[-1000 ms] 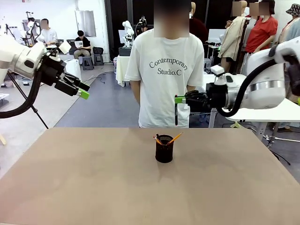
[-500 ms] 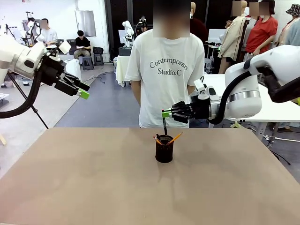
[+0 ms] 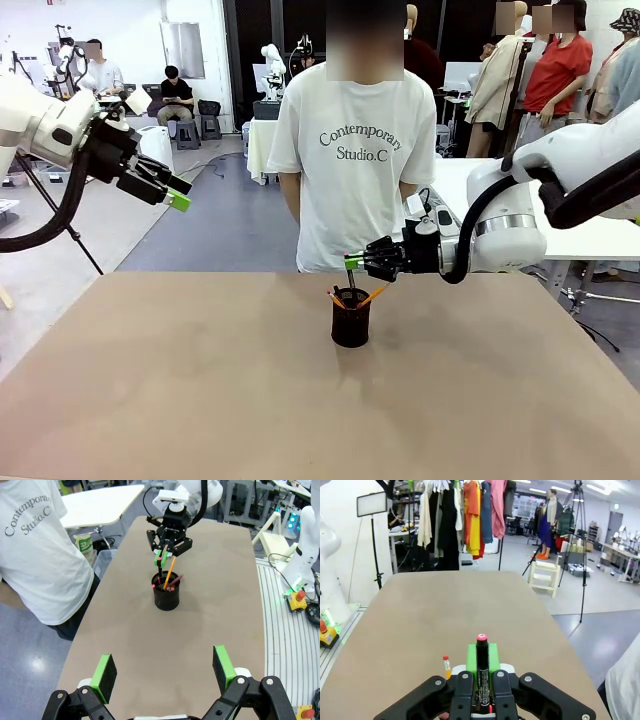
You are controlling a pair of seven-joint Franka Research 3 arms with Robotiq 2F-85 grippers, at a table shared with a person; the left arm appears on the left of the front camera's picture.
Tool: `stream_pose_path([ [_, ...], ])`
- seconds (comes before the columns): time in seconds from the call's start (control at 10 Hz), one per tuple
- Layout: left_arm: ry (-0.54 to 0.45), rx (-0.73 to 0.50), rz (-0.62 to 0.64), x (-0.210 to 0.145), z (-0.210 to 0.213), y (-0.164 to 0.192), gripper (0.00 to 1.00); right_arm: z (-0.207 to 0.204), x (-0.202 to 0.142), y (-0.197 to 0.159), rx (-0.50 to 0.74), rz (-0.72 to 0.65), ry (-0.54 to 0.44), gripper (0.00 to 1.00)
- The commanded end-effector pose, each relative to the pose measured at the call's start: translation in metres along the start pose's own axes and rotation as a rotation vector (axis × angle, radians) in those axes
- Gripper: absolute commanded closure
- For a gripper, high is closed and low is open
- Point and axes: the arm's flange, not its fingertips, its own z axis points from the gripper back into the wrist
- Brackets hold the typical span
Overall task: Place the pens into the pen holder.
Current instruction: Pick up a writing instrument from the table and place it into the Pen holder.
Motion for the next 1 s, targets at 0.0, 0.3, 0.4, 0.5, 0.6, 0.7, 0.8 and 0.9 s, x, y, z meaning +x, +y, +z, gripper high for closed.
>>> stream_pose_path([
  [0.0,0.003,0.003,0.002,-0.001,0.0021,0.0002,0.0,-0.008,-0.0035,-0.0081,-0.053,0.02,-0.022,1.0],
  [0.3,0.003,0.003,0.002,-0.001,0.0021,0.0002,0.0,-0.001,-0.0087,-0.0051,-0.021,-0.015,-0.001,1.0],
  [0.4,0.003,0.003,0.002,-0.001,0.0021,0.0002,0.0,-0.001,-0.0087,-0.0051,-0.021,-0.015,-0.001,1.0],
  [0.5,0.003,0.003,0.002,-0.001,0.0021,0.0002,0.0,-0.001,-0.0087,-0.0051,-0.021,-0.015,-0.001,1.0],
  [0.6,0.003,0.003,0.002,-0.001,0.0021,0.0002,0.0,-0.001,-0.0087,-0.0051,-0.021,-0.015,-0.001,1.0],
  [0.7,0.003,0.003,0.002,-0.001,0.0021,0.0002,0.0,-0.001,-0.0087,-0.0051,-0.021,-0.015,-0.001,1.0],
  [0.8,0.003,0.003,0.002,-0.001,0.0021,0.0002,0.0,-0.001,-0.0087,-0.0051,-0.021,-0.015,-0.001,1.0],
  [0.9,0.003,0.003,0.002,-0.001,0.0021,0.0002,0.0,-0.0014,-0.0126,-0.0066,-0.023,-0.021,0.0,1.0],
])
